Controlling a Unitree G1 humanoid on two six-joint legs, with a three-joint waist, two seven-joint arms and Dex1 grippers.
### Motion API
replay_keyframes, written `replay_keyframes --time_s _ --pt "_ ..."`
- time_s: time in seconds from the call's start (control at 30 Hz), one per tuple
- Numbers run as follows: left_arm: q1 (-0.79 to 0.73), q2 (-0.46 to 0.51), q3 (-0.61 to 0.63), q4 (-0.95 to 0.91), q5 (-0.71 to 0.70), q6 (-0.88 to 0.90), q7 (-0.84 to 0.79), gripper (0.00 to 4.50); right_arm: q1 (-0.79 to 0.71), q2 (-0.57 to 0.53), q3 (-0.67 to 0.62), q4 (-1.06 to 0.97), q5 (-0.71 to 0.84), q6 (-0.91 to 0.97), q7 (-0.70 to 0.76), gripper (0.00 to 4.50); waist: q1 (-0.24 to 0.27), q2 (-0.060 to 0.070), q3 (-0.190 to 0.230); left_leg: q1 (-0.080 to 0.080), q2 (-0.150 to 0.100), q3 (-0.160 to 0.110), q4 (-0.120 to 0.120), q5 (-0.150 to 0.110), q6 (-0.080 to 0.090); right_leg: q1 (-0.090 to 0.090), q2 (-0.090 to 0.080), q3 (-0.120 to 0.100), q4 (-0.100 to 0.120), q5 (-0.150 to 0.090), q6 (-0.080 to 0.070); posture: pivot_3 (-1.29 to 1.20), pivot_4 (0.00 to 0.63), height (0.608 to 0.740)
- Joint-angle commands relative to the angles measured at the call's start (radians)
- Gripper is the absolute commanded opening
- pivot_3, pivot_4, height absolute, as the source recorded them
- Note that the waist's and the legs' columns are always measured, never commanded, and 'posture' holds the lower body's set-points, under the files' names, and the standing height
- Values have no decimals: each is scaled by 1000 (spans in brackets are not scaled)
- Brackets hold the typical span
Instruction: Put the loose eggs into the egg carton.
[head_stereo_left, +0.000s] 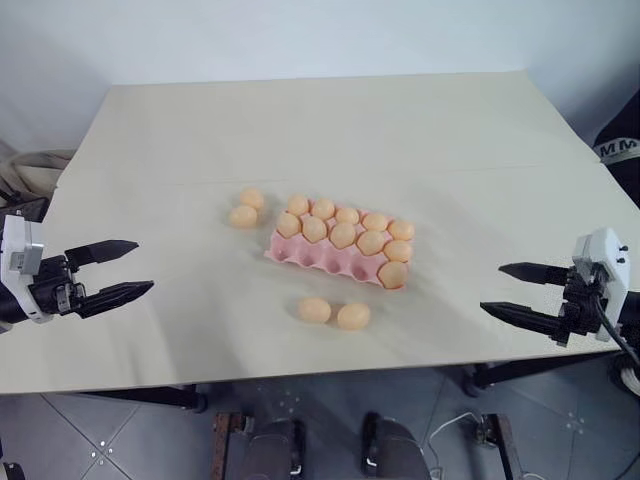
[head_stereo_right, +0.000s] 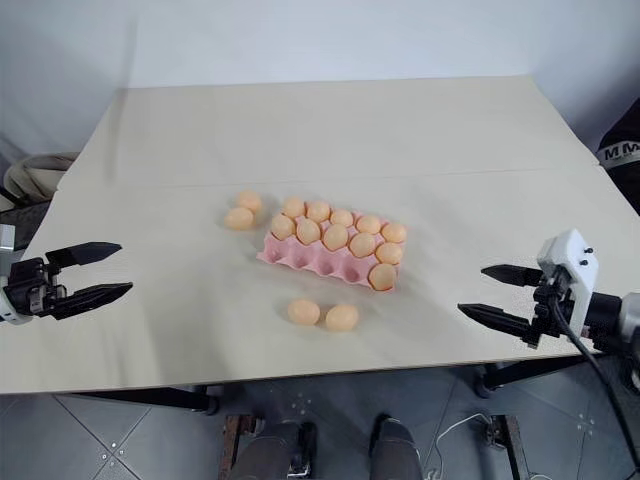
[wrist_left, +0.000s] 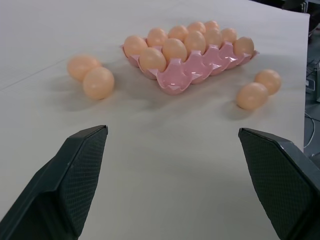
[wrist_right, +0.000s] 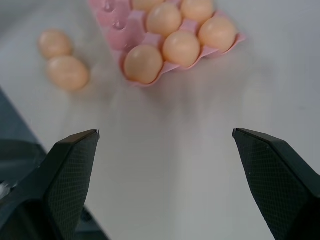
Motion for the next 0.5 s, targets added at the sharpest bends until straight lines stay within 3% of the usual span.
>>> replay_keyframes --time_s 0.03,0.13,0.27,0.5 --pt "17 31 39 -25 -8 -19 -19 4461 -7 24 -22 -121 49 50 -84 4500 1 0 0 0 0 0 0 0 0 0 0 0 0 0 0 0 150 740" --pt "20 33 47 -18 -13 -37 -42 4461 -34 51 -2 -188 124 146 -160 4500 1 0 0 0 1 0 0 0 0 0 0 0 0 0 0 0 150 740" --pt "50 22 65 -23 -24 -55 -81 4461 -24 95 56 -329 158 138 -212 4500 1 -1 -1 0 2 1 0 -1 0 0 0 1 -1 0 -1 0 150 740" --pt "52 -18 77 -19 -43 -94 -95 4461 -5 111 220 -374 70 48 -207 4500 1 -2 -1 0 3 3 1 -4 1 -1 4 0 -2 0 -1 0 150 740"
